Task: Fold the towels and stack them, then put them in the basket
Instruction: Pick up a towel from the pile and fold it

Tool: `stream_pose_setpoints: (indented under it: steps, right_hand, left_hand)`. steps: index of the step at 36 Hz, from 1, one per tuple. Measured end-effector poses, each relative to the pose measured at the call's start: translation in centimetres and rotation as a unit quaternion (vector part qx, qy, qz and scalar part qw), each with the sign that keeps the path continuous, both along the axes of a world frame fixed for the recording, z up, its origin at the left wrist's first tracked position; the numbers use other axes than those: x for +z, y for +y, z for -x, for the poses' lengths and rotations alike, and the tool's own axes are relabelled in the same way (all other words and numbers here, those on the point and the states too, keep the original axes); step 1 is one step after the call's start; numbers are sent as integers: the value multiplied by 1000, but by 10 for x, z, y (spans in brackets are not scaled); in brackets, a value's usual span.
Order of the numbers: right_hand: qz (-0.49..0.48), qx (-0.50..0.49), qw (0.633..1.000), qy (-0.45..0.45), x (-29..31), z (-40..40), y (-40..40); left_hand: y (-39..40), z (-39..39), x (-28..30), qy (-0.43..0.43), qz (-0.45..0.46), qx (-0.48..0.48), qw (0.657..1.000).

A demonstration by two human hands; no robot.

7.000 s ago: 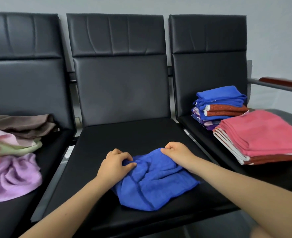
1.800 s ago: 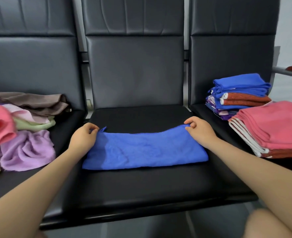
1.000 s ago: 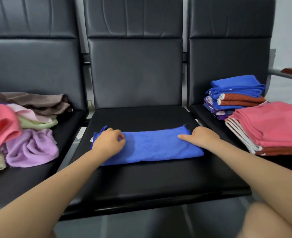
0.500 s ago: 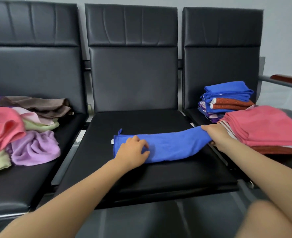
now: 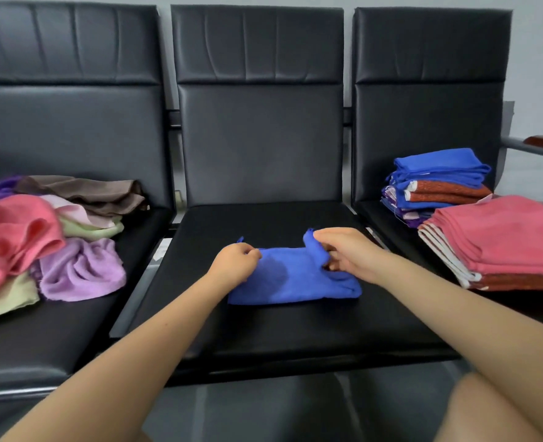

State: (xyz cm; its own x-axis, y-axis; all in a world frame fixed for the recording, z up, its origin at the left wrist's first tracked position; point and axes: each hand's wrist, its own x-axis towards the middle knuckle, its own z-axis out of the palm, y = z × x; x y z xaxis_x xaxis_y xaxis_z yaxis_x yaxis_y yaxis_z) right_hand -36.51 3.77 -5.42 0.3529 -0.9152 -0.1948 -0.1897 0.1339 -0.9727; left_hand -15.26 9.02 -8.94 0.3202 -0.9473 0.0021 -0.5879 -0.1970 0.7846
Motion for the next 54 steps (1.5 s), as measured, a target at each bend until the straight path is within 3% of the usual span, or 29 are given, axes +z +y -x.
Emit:
stream_pose_setpoints:
  steps: [4, 11, 15, 24, 29, 33, 38, 42, 46, 49, 54]
  right_hand:
    - [7, 86, 995, 59, -6, -2, 4]
    - [141, 19, 972, 188, -19, 26, -14]
    - [159, -3, 953, 257, -28, 41, -19]
    - [211, 14, 932, 294, -36, 43, -22]
    - [218, 11, 928, 304, -37, 39, -25]
    - [211, 6, 925, 316, -39, 36, -30]
    - [206, 9, 927, 313, -39, 37, -32]
    - [210, 10, 927, 310, -39, 38, -32]
    - [207, -1, 927, 312, -41, 39, -35]
    - [187, -14, 934, 303, -38, 37, -36]
    - [188, -29, 937, 295, -31, 26, -31]
  left_hand:
    - [-1, -2, -4, -58, -16, 1, 998]
    - [-8, 27, -4, -166, -42, 6, 985]
    - [-17, 45, -5, -216, -34, -18, 976]
    - [-35, 59, -15, -145, 22, -25, 989]
    - [-34, 63, -15, -159, 37, -17, 986]
    - [-38, 63, -15, -149, 25, 15, 988]
    - [-47, 51, -11, -75, 5, 36, 996]
    - [-48, 49, -4, -30, -38, 4, 999]
    - [-42, 51, -2, -62, -60, -49, 995]
    - [-34, 56, 5, -80, -10, -38, 996]
    - [-27, 53, 22, -6, 47, 35, 998]
